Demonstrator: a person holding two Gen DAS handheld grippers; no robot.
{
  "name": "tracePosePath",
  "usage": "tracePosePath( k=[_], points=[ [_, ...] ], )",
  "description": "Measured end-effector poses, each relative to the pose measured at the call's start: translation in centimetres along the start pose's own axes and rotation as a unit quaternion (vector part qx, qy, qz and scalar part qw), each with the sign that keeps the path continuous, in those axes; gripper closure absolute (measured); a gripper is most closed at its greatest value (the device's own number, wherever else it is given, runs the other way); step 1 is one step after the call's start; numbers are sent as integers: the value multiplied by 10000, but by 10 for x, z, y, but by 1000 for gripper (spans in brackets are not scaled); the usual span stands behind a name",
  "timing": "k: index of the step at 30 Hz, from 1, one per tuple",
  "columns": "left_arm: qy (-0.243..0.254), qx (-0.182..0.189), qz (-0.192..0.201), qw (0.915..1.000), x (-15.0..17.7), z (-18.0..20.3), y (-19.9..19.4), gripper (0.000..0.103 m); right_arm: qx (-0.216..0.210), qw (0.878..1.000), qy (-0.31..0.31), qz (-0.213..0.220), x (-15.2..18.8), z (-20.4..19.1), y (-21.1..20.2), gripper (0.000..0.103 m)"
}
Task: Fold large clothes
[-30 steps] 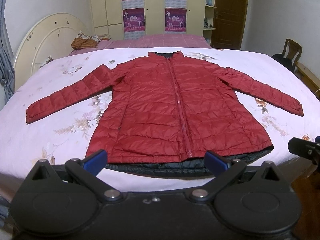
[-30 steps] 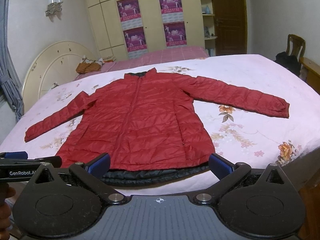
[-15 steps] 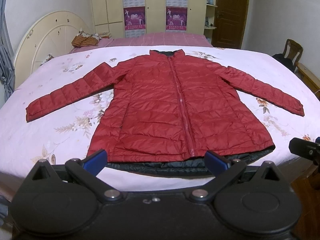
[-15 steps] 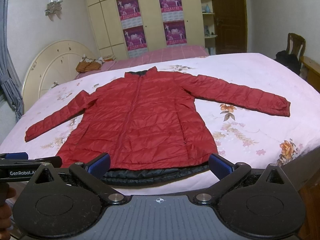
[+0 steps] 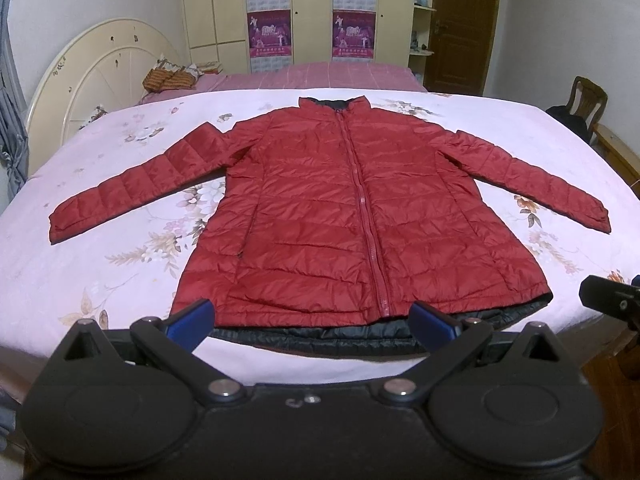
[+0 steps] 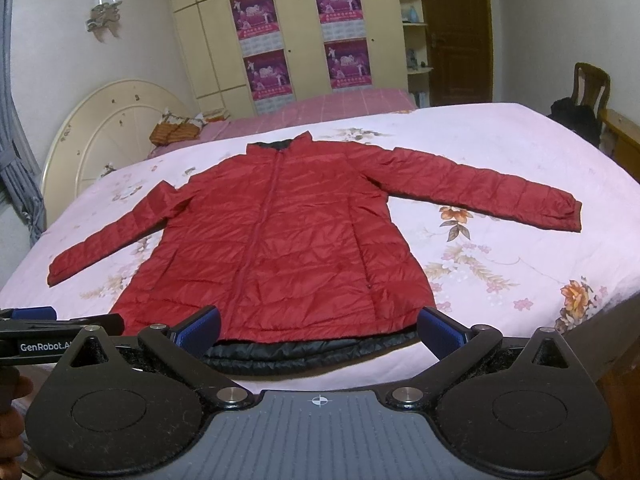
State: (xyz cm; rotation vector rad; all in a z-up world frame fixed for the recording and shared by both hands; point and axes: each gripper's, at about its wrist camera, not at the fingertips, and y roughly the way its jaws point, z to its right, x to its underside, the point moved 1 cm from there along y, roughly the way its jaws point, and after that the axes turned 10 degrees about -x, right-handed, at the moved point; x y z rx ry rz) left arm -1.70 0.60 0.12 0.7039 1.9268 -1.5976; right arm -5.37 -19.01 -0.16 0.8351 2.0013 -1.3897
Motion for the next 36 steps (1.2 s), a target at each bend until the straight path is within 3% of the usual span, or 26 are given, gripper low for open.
tracePosePath(
  k=[23, 36],
  points=[
    [14, -59, -199, 9998, -22, 8, 28, 0, 61, 9997, 243, -70, -16, 27, 23, 0],
    [60, -26, -278, 9996, -56, -1, 79, 0, 313, 9980, 553, 52, -40, 42, 58, 0]
  ],
)
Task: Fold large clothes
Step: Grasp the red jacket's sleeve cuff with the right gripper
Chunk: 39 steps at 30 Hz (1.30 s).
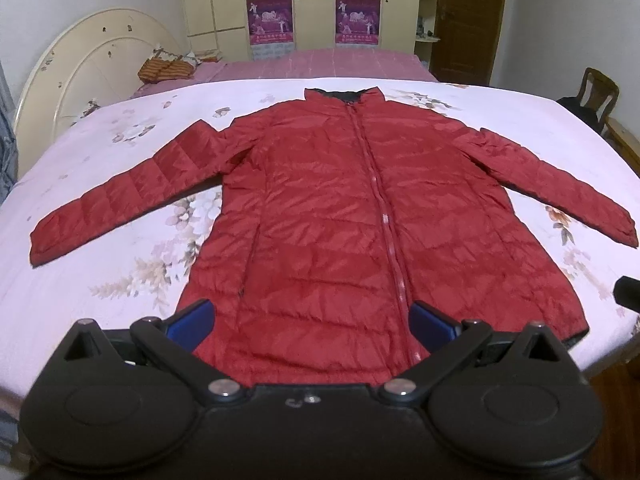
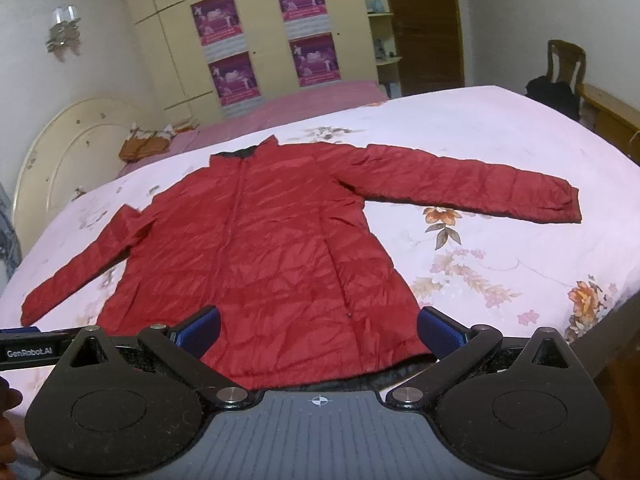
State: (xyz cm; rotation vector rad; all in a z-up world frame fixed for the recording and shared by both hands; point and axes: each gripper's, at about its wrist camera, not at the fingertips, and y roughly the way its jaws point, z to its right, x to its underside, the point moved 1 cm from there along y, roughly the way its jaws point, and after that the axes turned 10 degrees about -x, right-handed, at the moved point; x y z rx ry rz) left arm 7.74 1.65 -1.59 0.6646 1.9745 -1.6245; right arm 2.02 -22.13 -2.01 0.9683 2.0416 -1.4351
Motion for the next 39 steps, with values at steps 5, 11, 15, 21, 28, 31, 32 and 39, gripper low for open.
tracePosePath(
  k=[5, 11, 15, 21, 28, 31, 32, 39],
  points=[
    [53, 78, 22, 10000, -23, -6, 30, 0, 200, 9996, 151, 106, -15, -1, 23, 0],
    [247, 161, 87, 9995, -54, -16, 71, 0, 494, 9977, 350, 314, -36, -3, 56, 0],
    [354, 209, 137, 9991, -73, -23, 98, 0, 791, 9947, 472, 454, -52, -6, 77, 0],
    [426, 275, 102, 9987, -98, -26, 137, 0, 1145, 9897, 601, 619, -70, -1, 102, 0],
    [339, 280, 17, 9990, -113, -16, 167, 0, 1424, 9840, 832, 668, -87, 42, 120, 1],
    [196, 209, -10, 9996, -119, -6, 177, 0, 1475, 9830, 827, 709, -94, 69, 126, 1],
    [130, 168, -14, 9998, -120, -2, 181, 0, 1484, 9829, 830, 708, -97, 80, 129, 1],
    [-89, -134, -117, 9998, -135, 32, 208, 0, 1668, 9790, 1009, 603, -115, 158, 144, 1]
  ],
)
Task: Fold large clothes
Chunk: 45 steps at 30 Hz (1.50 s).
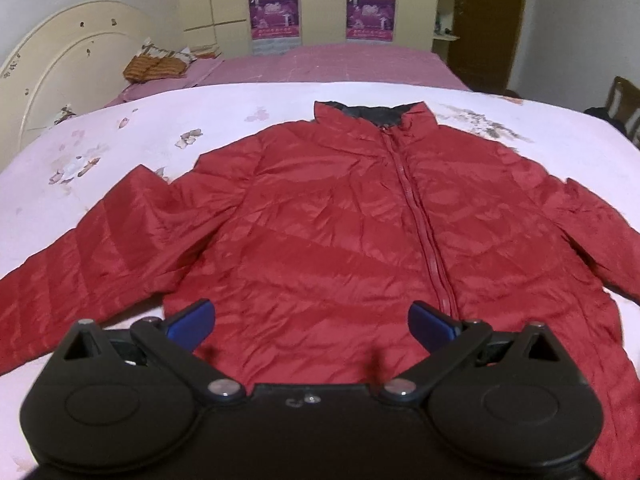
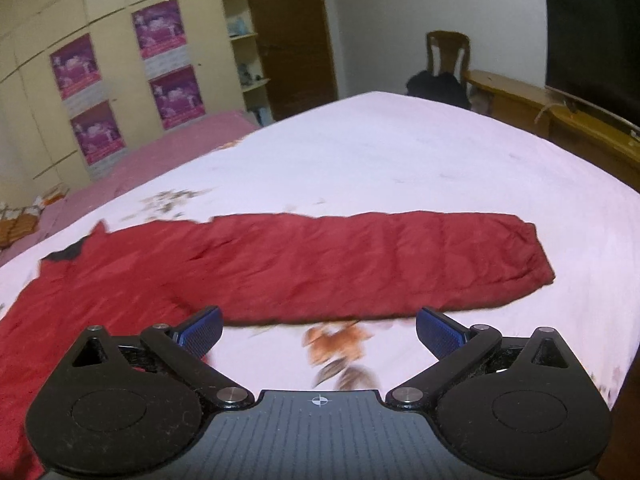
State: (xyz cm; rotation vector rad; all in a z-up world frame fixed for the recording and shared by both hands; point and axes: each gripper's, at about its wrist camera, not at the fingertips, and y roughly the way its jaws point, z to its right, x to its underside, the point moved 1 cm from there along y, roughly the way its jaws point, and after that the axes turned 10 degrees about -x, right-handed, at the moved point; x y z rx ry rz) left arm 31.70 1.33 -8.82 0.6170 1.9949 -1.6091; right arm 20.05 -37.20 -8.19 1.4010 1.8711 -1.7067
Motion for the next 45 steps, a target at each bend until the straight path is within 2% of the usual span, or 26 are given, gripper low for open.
tracePosePath(
  k=[3, 5, 9, 16, 20, 28, 29, 30, 32, 34, 40, 45],
  points=[
    [-41, -141, -69, 9999, -6, 16, 11, 0, 110, 9999, 41, -87, -9, 26, 16, 1],
    [-47, -203, -88, 9997, -8, 24, 16, 0, 217, 9996, 82, -176, -13, 44, 26, 23],
    [46, -271, -134, 9995, -12, 40, 22, 0, 540, 9978, 326, -218, -21, 84, 42, 24],
    [41, -431, -237, 9988, -16, 50, 35, 1, 1412, 9876, 624, -269, -32, 148, 62, 24],
    [13, -535, -293, 9981, -19, 50, 41, 1, 1625, 9825, 840, -350, -32, 174, 72, 24],
    [34, -632, -329, 9975, -20, 50, 51, 4, 1323, 9839, 1141, -373, -29, 184, 71, 25],
    [33, -635, -328, 9974, -21, 50, 53, 4, 1276, 9847, 1135, -357, -28, 185, 70, 40],
    [28, -650, -338, 9973, -21, 49, 55, 4, 1171, 9862, 1121, -347, -27, 184, 68, 49],
    [-7, -660, -370, 9971, -22, 47, 58, 5, 966, 9884, 1126, -315, -27, 178, 67, 76],
    [-45, -630, -382, 9973, -22, 45, 58, 7, 817, 9901, 1106, -270, -30, 172, 65, 86],
    [-195, -504, -295, 9981, -27, 34, 49, 8, 175, 9964, 814, 129, -55, 127, 56, 87],
    [-341, -360, -150, 9987, -34, 17, 40, 7, -748, 9967, 207, 232, -79, 41, 63, 87]
  ],
)
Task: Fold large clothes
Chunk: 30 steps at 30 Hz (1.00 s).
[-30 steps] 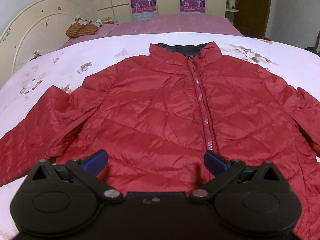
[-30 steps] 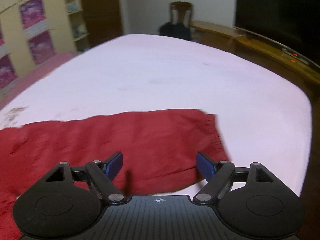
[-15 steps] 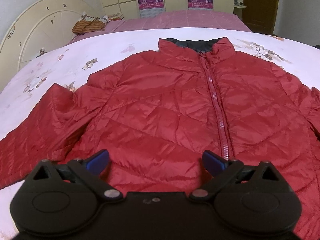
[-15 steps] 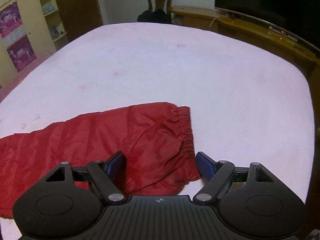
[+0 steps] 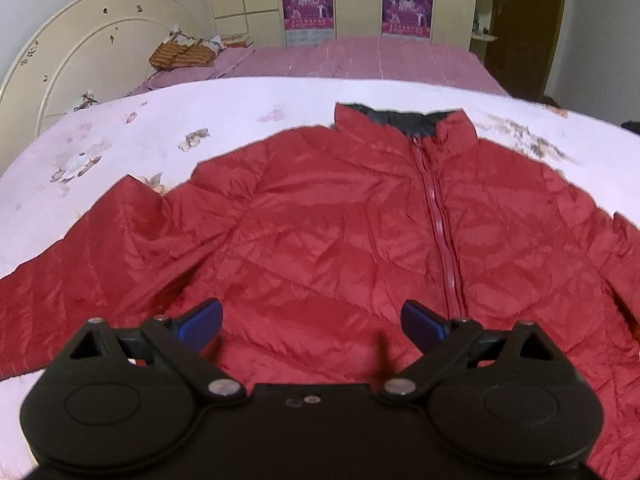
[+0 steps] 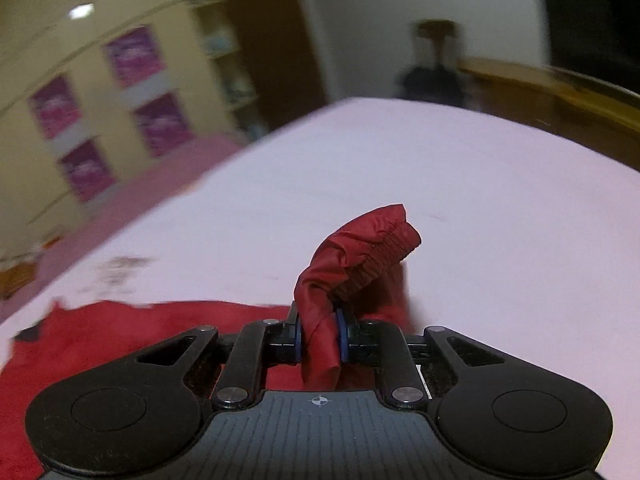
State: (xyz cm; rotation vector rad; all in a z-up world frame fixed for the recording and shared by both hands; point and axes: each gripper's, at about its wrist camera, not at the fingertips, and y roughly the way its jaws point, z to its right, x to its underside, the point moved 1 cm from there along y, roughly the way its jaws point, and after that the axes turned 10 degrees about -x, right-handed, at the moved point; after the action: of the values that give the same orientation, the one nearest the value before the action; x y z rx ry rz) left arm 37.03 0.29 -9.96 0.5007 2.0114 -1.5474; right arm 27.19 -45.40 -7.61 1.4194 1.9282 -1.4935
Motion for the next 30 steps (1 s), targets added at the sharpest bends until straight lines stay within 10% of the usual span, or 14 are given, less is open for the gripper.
tracePosePath(
  k=[12, 22, 25, 30],
  points=[
    [-417, 153, 98, 9990, -11, -66, 5, 7, -2056, 9681, -1077, -944, 63, -235, 77, 87],
    [-695, 355, 11, 9969, -13, -102, 15, 6, -2553, 9384, -1251, -1962, 139, -311, 123, 85],
    [-765, 620, -33, 9951, -14, -99, 18, 3, -2592, 9381, -1175, -1974, 143, -312, 128, 27],
    [-640, 1241, -122, 9901, -16, -70, 24, 2, -2364, 9520, -1243, -1494, 118, -296, 113, 22]
  ],
)
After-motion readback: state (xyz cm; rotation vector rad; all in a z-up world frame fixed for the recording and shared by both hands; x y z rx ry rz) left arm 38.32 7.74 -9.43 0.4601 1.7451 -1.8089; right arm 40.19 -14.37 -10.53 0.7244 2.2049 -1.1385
